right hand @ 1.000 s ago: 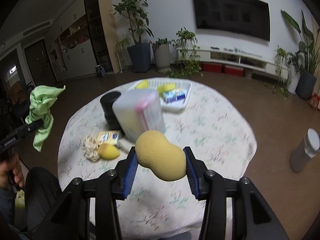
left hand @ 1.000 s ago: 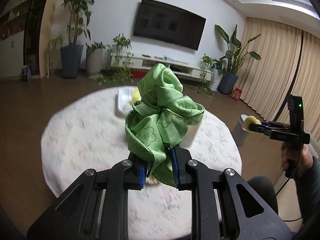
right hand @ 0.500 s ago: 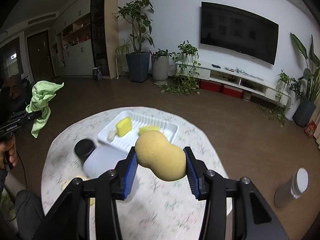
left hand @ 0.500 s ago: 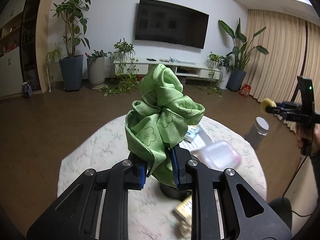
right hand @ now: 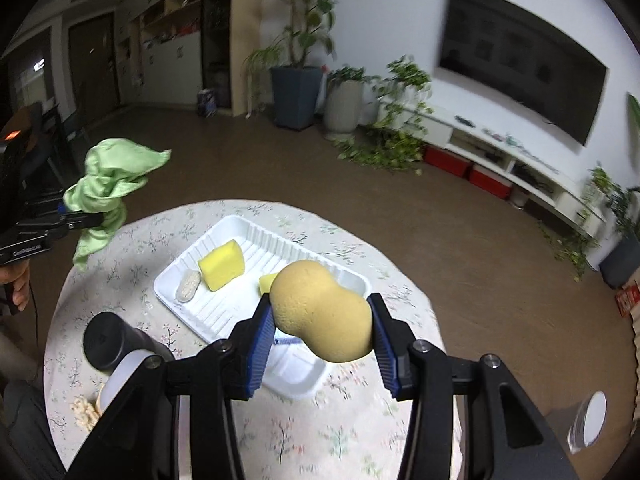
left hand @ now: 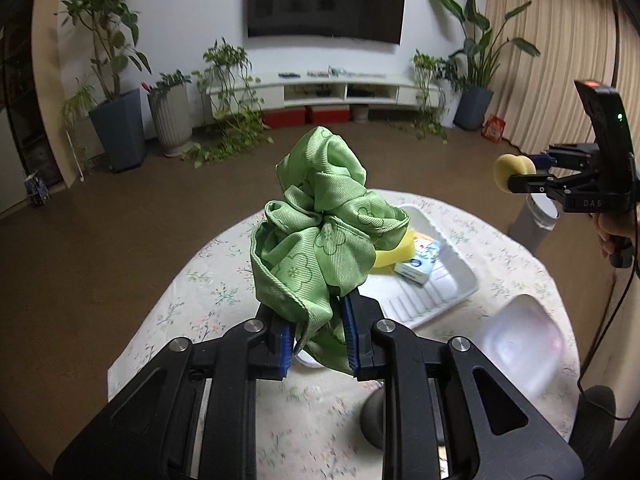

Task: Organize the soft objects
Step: 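Lift both held items and carry them over the white tray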

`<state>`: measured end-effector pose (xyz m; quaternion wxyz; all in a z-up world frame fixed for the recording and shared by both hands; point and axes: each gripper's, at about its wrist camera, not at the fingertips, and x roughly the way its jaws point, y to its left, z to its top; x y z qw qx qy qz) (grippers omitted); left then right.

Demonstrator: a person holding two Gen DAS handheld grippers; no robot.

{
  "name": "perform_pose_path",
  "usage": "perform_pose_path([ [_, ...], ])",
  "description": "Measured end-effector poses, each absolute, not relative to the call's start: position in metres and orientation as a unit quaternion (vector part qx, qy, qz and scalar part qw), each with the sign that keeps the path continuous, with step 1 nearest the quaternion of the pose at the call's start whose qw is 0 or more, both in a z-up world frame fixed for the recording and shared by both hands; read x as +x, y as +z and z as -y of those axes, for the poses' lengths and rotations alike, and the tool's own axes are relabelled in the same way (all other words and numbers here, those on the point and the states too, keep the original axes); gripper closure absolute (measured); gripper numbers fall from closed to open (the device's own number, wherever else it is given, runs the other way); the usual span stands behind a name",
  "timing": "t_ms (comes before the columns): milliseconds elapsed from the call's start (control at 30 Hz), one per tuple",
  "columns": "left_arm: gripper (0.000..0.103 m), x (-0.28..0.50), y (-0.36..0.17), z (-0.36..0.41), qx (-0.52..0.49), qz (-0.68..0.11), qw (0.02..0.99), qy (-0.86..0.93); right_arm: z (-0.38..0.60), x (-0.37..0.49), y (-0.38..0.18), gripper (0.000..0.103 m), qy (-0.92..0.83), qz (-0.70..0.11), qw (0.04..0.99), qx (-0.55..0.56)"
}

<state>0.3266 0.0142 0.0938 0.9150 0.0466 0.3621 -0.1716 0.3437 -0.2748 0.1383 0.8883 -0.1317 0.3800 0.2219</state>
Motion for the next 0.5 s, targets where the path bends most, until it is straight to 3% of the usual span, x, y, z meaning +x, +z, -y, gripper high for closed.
perform_pose_path([
  [500,0.084,0.406,0.020,0.010,0.080,-0.437,0.875,-0.191,0.175,0.404,0.047,0.054,0.342,-0.441,0.798,-0.229],
])
